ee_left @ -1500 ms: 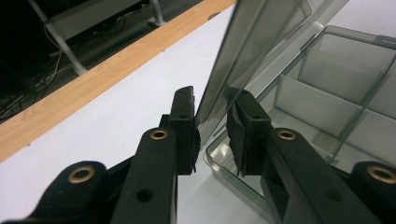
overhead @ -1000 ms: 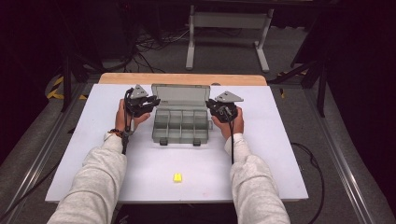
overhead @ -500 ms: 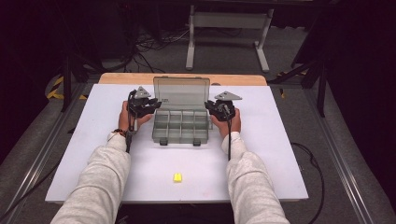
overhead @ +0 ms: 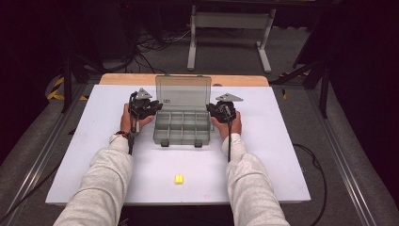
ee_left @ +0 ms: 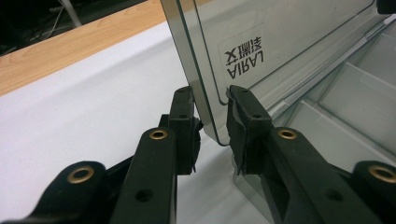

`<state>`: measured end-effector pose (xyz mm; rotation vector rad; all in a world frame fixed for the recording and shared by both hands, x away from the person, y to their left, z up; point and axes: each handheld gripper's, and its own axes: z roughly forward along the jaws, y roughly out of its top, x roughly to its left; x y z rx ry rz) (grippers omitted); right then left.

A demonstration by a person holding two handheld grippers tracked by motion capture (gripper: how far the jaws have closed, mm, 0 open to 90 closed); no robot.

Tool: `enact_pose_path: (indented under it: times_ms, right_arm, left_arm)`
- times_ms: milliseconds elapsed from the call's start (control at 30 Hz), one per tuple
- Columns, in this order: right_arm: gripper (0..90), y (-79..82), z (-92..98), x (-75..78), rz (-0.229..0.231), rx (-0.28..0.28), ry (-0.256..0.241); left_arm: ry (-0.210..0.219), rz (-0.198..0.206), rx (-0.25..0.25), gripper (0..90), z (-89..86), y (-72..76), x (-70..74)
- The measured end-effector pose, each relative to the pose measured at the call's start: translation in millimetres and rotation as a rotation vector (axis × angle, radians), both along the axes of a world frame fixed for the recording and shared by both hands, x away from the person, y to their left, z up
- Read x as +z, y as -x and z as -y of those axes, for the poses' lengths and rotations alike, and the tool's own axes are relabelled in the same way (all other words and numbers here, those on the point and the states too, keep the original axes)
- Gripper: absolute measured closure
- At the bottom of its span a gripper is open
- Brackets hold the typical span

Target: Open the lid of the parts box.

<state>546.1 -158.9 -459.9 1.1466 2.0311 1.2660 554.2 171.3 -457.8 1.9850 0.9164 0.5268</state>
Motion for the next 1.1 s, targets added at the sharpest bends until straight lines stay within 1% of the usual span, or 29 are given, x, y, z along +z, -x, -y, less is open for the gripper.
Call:
enact_pose_path:
  times_ms: [167, 200, 233, 300, 400, 467, 500, 600, 633, 733, 767, 800, 833, 867, 900, 933, 967, 1000, 1100]
  right_arm:
    - [80.2, 1.0, -3.2, 0.3, 0.012, -0.02, 0.028]
    - [79.8, 0.9, -4.1, 0.5, 0.013, -0.023, 0.036]
    - [79.3, 0.7, -5.4, 1.1, 0.014, -0.028, 0.05]
    - [79.2, 0.7, -6.4, 1.3, 0.015, -0.033, 0.06]
    - [78.5, 0.7, -6.4, 0.5, 0.018, -0.039, 0.055]
    - [78.1, 0.9, -6.9, 0.5, 0.021, -0.042, 0.061]
    - [77.2, 1.0, -7.8, 0.7, 0.026, -0.044, 0.073]
    - [77.0, 1.6, -11.5, 2.3, 0.037, -0.05, 0.122]
    - [77.0, 1.5, -12.0, 2.4, 0.04, -0.051, 0.129]
    - [76.7, 0.6, -11.5, 2.1, 0.042, -0.045, 0.132]
    - [76.5, 0.4, -11.6, 2.2, 0.043, -0.045, 0.137]
    - [76.2, 0.5, -13.0, 2.8, 0.048, -0.044, 0.154]
    - [76.2, 0.5, -13.0, 2.8, 0.048, -0.044, 0.154]
    - [76.0, 0.5, -14.4, 2.9, 0.053, -0.045, 0.173]
    - [75.9, 0.6, -15.5, 2.9, 0.054, -0.05, 0.181]
    - [75.9, 0.3, -16.6, 2.7, 0.053, -0.055, 0.189]
    - [75.9, -0.2, -17.5, 2.7, 0.048, -0.058, 0.198]
    - [75.8, -0.5, -17.8, 2.7, 0.044, -0.058, 0.203]
    - [75.8, -0.2, -17.3, 1.8, 0.043, -0.063, 0.19]
  left_arm:
    - [-0.004, 0.002, 0.009, 72.4, 0.7, -0.1, -0.2]
    - [-0.017, 0.006, 0.011, 72.1, 1.6, -0.4, 0.2]
    - [-0.023, 0.01, 0.016, 71.9, 2.3, -0.4, 0.4]
    - [-0.03, 0.006, 0.023, 71.6, 3.1, 0.0, 0.8]
    - [-0.021, 0.008, 0.023, 71.7, 2.4, -0.3, 0.1]
    - [-0.002, -0.004, 0.035, 71.6, 2.0, 0.1, -1.2]
    - [0.003, -0.004, 0.038, 71.5, 1.8, -0.2, -1.8]
    - [-0.006, -0.003, 0.044, 71.2, 2.3, -0.3, -1.7]
    - [-0.01, 0.0, 0.04, 71.0, 1.9, -0.7, -1.5]
    - [0.012, -0.002, 0.039, 71.0, 0.6, -1.7, -2.9]
    - [0.021, -0.006, 0.04, 70.9, 0.1, -1.8, -3.5]
    - [0.025, -0.005, 0.044, 69.5, -0.2, -2.1, -4.0]
    - [0.028, -0.006, 0.051, 69.5, -0.4, -2.2, -4.6]
    - [0.026, -0.007, 0.054, 69.4, 0.2, -2.0, -4.6]
    - [0.023, -0.007, 0.053, 69.5, 0.5, -2.3, -4.5]
    - [0.023, -0.015, 0.043, 69.7, 0.4, -2.7, -4.0]
    - [0.011, -0.006, 0.042, 72.1, 1.5, -2.6, -3.5]
    - [0.004, -0.006, 0.046, 72.3, 2.7, -2.0, -3.3]
    - [0.003, -0.002, 0.043, 73.6, 3.0, -1.9, -3.7]
